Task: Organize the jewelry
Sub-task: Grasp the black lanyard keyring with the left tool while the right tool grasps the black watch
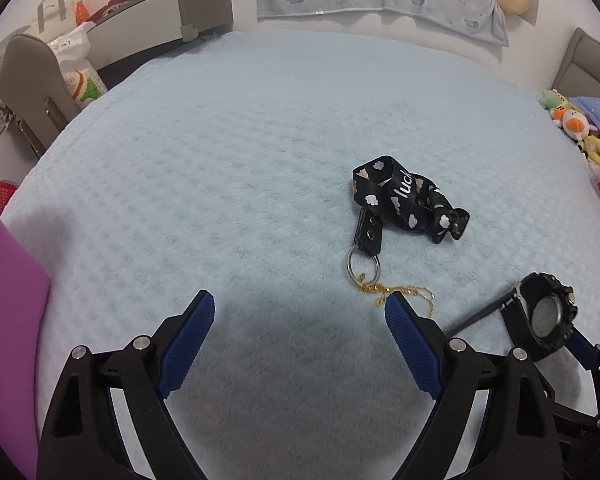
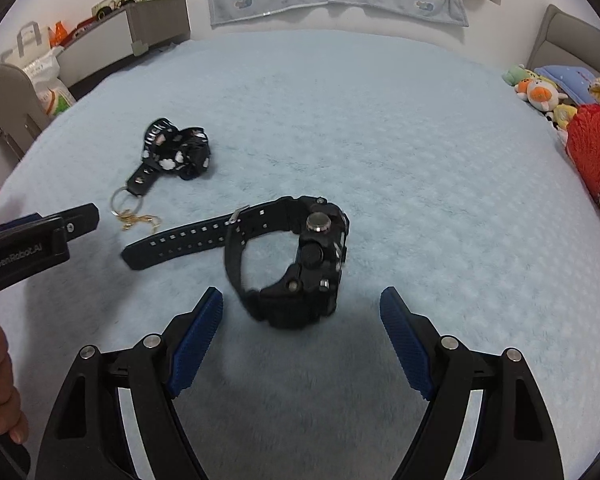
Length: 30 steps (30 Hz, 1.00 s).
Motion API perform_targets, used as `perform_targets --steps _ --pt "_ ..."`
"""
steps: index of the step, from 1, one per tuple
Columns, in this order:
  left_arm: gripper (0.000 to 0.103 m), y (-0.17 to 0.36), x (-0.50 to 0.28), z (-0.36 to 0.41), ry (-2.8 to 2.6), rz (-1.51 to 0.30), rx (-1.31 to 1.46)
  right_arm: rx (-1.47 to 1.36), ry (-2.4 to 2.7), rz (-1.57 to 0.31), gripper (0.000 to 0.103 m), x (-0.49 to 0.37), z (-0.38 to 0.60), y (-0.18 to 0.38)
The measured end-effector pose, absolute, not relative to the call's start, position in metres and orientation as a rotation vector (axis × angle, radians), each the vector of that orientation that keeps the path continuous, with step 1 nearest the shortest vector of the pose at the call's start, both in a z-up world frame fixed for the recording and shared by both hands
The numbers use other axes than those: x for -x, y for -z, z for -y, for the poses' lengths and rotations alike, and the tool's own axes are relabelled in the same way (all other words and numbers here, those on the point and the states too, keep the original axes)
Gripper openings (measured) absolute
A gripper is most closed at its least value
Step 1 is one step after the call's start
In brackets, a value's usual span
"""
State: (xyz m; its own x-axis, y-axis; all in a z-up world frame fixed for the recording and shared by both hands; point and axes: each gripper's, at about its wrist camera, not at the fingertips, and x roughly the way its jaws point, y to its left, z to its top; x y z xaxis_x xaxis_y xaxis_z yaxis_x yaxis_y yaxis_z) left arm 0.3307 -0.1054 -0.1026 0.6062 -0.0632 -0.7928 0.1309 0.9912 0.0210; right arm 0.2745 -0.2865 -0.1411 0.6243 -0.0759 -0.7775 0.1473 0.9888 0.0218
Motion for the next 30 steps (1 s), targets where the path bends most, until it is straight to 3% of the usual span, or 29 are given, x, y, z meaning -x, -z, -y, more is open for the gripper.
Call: perform_targets --steps 30 --pt "0.087 0.133 -0.39 0.144 0.135 -0.938 -0.074 -0.123 0.077 -0.874 0.077 -0.33 0.315 0.15"
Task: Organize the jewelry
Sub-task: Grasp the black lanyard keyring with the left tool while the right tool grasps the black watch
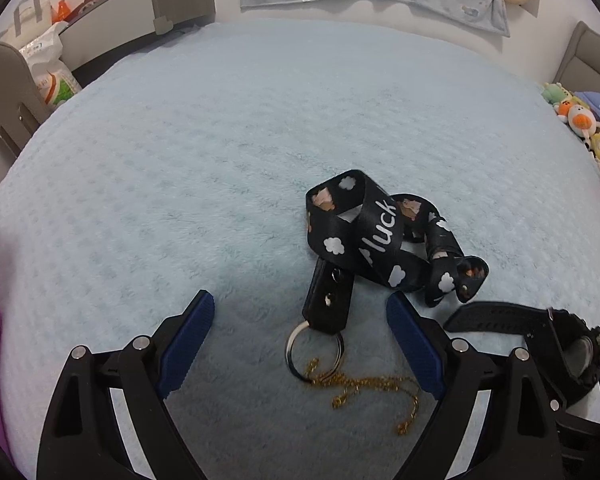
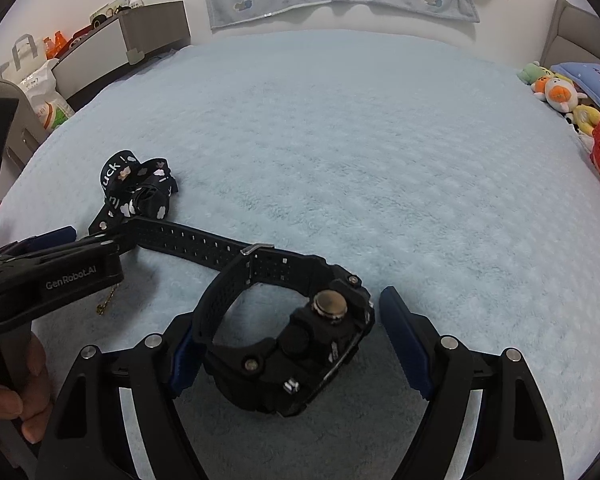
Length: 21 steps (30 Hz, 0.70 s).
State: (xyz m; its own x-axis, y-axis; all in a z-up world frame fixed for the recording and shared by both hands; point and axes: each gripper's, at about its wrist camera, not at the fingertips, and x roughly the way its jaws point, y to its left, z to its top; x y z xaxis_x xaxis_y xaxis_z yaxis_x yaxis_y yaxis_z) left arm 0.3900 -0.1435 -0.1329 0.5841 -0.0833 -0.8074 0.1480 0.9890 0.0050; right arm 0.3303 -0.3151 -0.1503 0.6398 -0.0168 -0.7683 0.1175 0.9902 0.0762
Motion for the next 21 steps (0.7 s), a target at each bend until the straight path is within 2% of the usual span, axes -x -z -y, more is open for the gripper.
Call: perform_targets --steps 6,9,10,11,12,14,21 --pt "0.086 0.135 -0.402 0.143 0.131 -0.935 -0.061 -0.113 0.078 -0.888 0.075 -0.341 0.312 0.151" --pt "0.076 0.134 -0.405 0.144 0.136 -0.923 -0.06 -0.109 0.065 -0.883 0.066 -0.341 0.311 0.15" --pt "0.064 0.132 -0.404 0.144 0.13 -0.915 -0.066 -0.105 0.061 -0.881 0.066 -0.341 0.31 0.149" --pt "0.042 0.131 -0.403 0.144 0.145 -0.909 -0.065 -0.101 0.062 -0.878 0.066 -0.341 0.309 0.148" --pt "0.038 0.13 -0.401 0.144 0.155 -0.909 -0.067 -0.105 0.061 -0.875 0.066 -0.341 0.31 0.148" --pt "0.02 0.128 -0.397 0.143 0.173 -0.906 -0.057 -0.117 0.057 -0.867 0.066 -0.339 0.311 0.147" --pt "0.019 0.123 -0.38 0.133 0.189 -0.899 -0.026 -0.155 0.051 -0.84 0.065 -0.326 0.317 0.144"
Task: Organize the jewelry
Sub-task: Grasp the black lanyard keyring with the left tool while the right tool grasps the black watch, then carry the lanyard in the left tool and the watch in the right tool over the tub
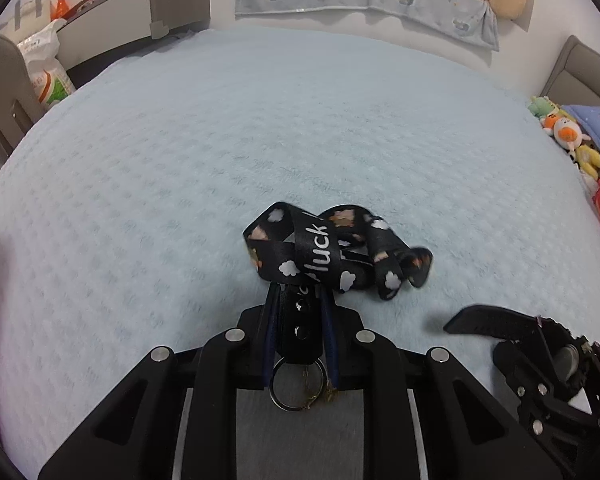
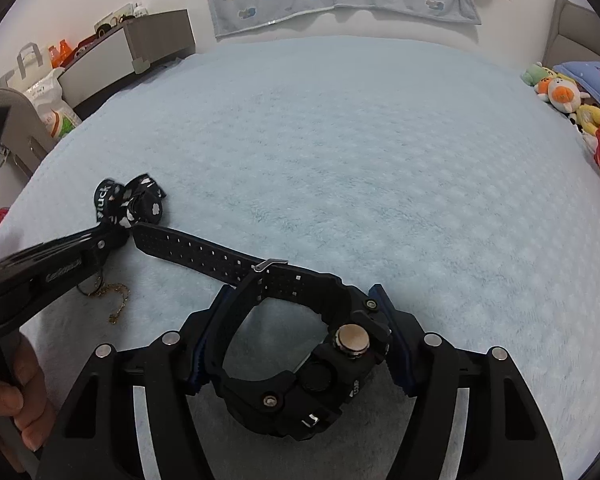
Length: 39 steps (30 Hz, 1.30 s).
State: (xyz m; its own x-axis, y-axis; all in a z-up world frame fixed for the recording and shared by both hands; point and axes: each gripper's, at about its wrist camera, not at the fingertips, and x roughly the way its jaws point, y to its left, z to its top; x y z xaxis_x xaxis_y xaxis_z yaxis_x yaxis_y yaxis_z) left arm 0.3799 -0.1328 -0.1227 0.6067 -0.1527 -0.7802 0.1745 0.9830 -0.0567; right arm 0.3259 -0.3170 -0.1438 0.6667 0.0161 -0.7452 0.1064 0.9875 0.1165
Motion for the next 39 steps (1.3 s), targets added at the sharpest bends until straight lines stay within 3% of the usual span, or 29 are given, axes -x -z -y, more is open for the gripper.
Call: perform_targets --steps 18,39 --pt "0.019 0.046 -0.288 0.118 0.223 -0.771 -0.064 -0.202 0.046 -0.793 0.065 -0.244 0.307 0.121" --pt "0.019 -0.047 -0.147 0.018 0.151 -0.664 0.048 -0.191 -0.071 -0.666 0.065 -0.122 0.239 0.015"
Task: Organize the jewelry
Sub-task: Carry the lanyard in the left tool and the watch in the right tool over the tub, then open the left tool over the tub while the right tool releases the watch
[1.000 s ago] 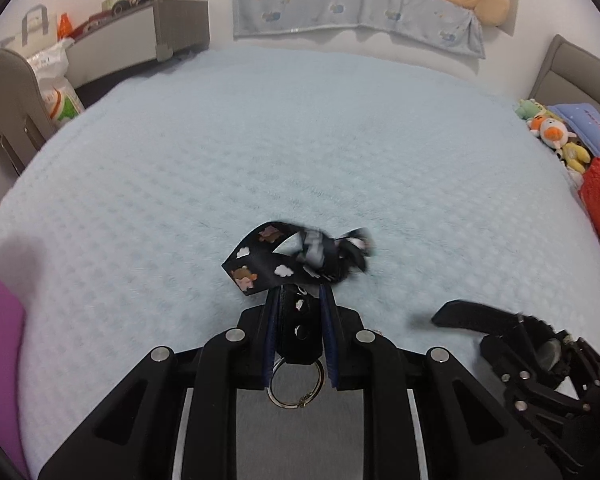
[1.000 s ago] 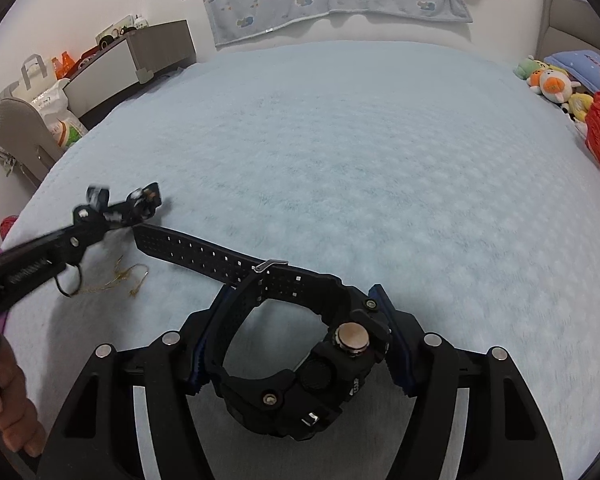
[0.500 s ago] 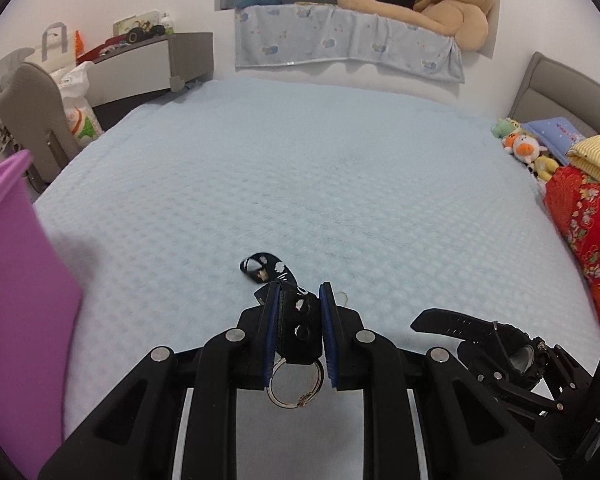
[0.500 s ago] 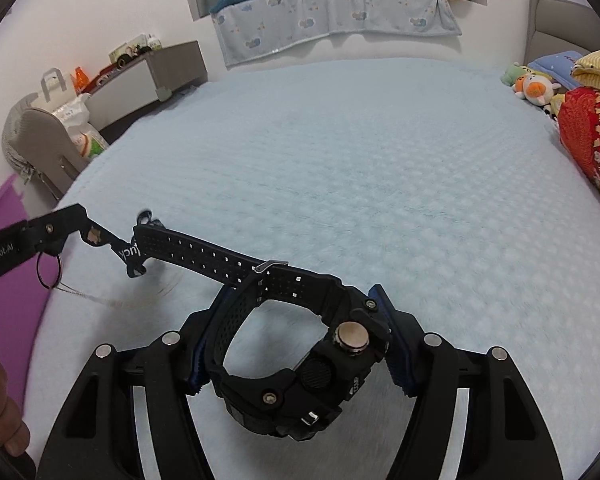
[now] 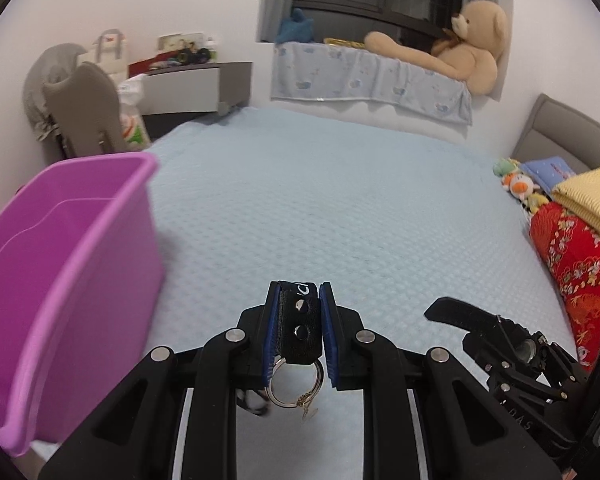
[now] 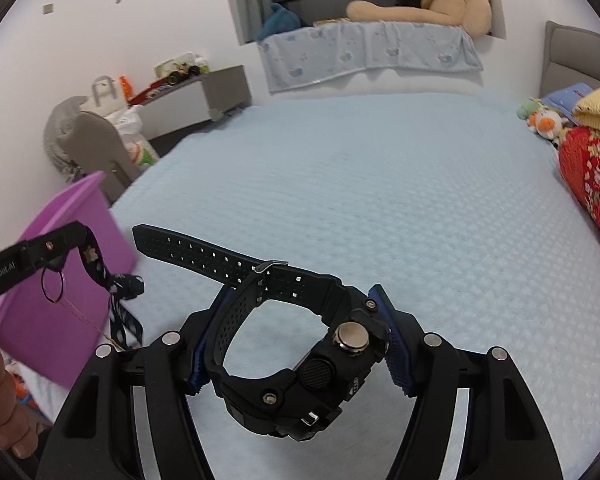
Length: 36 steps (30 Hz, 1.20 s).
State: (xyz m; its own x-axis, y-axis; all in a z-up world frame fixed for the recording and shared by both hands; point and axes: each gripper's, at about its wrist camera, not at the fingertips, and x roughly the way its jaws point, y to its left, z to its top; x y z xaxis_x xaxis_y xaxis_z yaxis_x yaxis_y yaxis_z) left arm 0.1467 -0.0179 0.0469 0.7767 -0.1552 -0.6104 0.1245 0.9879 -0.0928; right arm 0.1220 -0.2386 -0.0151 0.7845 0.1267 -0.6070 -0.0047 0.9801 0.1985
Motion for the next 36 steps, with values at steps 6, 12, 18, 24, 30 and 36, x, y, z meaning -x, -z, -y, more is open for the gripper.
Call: perform_targets --steps 6,12,18,24,30,36 --pt "0.019 -0.08 -0.114 -0.023 0.094 -0.621 0.075 -0.153 -0.151 -0.629 0.065 -0.103 0.196 -0.02" --pt "0.019 -0.115 -0.09 -0.065 0.016 -0.561 0.106 -0.115 -0.256 -0.571 0.065 -0.092 0.146 -0.063" --pt "0.019 -0.154 -0.08 -0.12 -0.031 -0.53 0.159 -0.086 -0.363 -0.52 0.065 -0.095 0.093 -0.103" --pt "0.019 -0.181 -0.083 -0.166 -0.086 -0.511 0.187 -0.06 -0.457 -0.498 0.065 -0.113 0.043 -0.133" --pt "0.019 -0.179 -0.094 -0.204 -0.144 -0.538 0.225 -0.014 -0.551 -0.503 0.065 -0.135 -0.012 -0.148" --pt "0.02 -0.153 -0.111 -0.239 -0.215 -0.594 0.251 0.055 -0.616 -0.559 0.066 -0.157 -0.067 -0.137"
